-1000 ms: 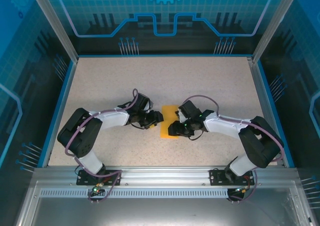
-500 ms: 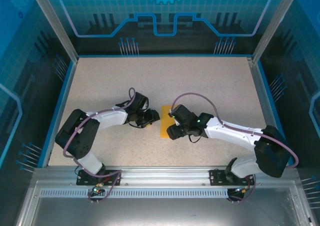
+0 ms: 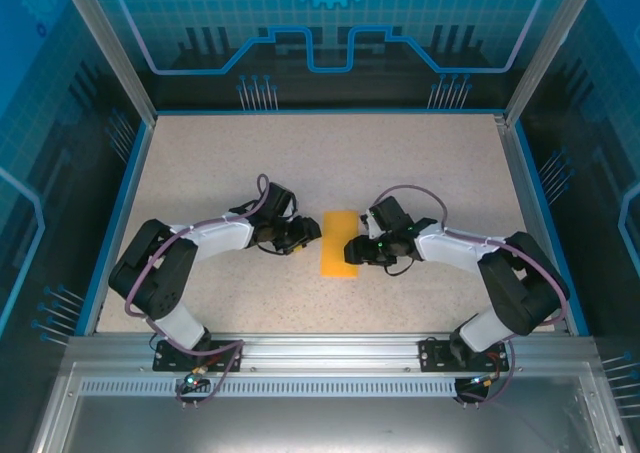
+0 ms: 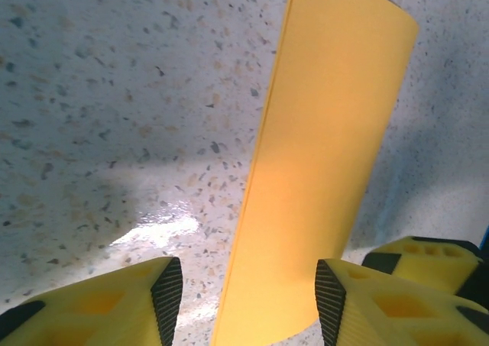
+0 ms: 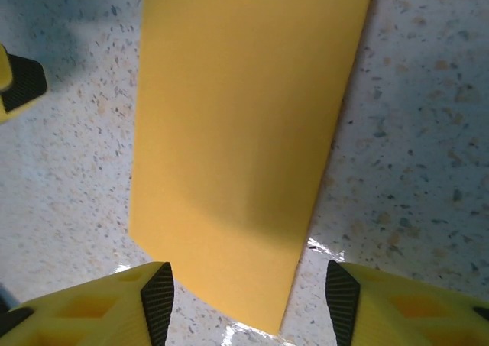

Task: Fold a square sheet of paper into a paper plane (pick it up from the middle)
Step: Fold the triangle a second time at the center of the table.

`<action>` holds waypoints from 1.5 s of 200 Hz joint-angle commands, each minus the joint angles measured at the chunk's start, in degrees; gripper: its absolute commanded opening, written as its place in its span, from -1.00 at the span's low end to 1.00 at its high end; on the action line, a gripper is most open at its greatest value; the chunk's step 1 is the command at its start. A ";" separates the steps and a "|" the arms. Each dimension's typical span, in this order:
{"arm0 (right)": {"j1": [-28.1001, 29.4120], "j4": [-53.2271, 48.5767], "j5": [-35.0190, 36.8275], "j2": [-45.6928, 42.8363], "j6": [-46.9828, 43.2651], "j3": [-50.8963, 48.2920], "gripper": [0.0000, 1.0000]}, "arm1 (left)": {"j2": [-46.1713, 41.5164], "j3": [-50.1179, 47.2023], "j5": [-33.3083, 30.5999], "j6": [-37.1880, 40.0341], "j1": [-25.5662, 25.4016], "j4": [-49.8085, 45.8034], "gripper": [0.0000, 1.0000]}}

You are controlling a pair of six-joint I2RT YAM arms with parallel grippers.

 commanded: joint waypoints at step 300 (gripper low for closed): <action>-5.99 10.12 -8.61 8.25 5.97 -4.00 0.13 | 9.81 6.73 8.43 -0.62 -3.20 2.24 0.10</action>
